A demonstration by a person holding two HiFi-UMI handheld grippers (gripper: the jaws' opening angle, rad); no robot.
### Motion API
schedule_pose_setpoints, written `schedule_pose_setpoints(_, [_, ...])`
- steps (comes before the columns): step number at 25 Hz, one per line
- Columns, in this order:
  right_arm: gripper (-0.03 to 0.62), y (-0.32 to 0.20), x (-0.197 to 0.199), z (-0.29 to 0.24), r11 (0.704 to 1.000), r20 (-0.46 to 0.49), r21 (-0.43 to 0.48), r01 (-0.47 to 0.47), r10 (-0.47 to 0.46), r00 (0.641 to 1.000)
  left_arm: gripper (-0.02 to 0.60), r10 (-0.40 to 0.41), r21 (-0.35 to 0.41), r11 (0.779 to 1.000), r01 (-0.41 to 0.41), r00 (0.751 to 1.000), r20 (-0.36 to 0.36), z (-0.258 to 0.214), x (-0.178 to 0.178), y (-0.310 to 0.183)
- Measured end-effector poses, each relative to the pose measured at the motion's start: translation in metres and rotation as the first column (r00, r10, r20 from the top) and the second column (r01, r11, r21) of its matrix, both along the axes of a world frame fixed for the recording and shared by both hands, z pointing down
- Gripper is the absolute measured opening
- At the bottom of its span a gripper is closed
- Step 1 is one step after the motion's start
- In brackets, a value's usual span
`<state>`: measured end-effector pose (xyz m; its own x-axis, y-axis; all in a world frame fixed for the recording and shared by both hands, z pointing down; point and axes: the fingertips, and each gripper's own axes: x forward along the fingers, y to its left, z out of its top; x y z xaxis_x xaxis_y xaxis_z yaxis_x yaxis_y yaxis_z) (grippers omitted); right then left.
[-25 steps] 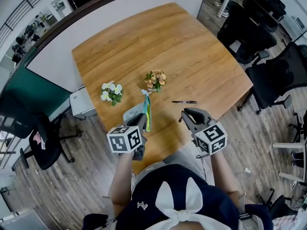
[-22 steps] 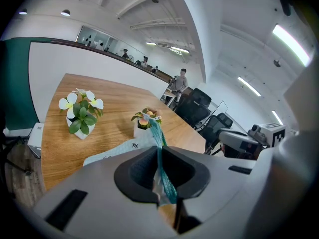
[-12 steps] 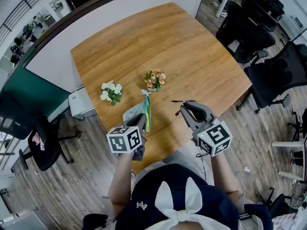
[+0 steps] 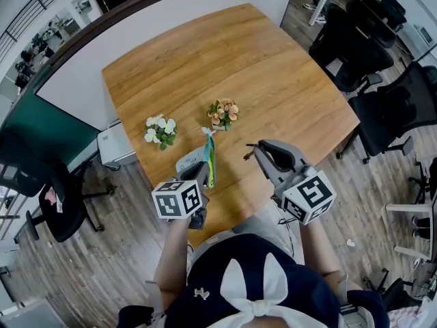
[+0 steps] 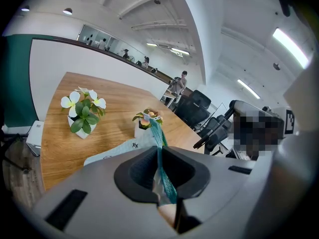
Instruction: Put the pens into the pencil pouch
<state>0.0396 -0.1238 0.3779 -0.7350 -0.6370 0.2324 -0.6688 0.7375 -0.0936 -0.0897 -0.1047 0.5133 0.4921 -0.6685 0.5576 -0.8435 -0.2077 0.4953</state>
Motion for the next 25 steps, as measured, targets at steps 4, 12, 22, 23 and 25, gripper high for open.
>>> schedule_pose_setpoints(4, [0.051, 0.002, -0.012, -0.012, 0.999, 0.005, 0.031, 0.035, -0.035, 0.999, 0.046, -0.005, -0.001, 1.000, 0.005, 1.000, -0.004, 0.000, -0.001, 0.001])
schedule_pose_setpoints(12, [0.051, 0.001, -0.032, -0.027, 0.995, 0.028, 0.059, 0.080, -0.082, 0.996, 0.046, -0.010, 0.002, 1.000, 0.010, 1.000, -0.011, -0.002, -0.001, 0.000])
schedule_pose_setpoints(22, [0.051, 0.006, -0.069, -0.027, 0.984, 0.020, 0.060, 0.168, -0.169, 0.985, 0.046, 0.010, 0.005, 1.000, -0.010, 1.000, -0.006, -0.007, 0.005, 0.000])
schedule_pose_setpoints(23, [0.051, 0.006, -0.071, -0.027, 0.983, 0.020, 0.059, 0.173, -0.174, 0.985, 0.046, 0.012, 0.005, 1.000, -0.012, 1.000, -0.006, -0.007, 0.006, -0.001])
schedule_pose_setpoints(25, [0.051, 0.006, -0.074, -0.025, 0.982, 0.023, 0.055, 0.179, -0.181, 0.983, 0.046, 0.016, 0.005, 1.000, -0.016, 1.000, -0.007, -0.007, 0.007, -0.001])
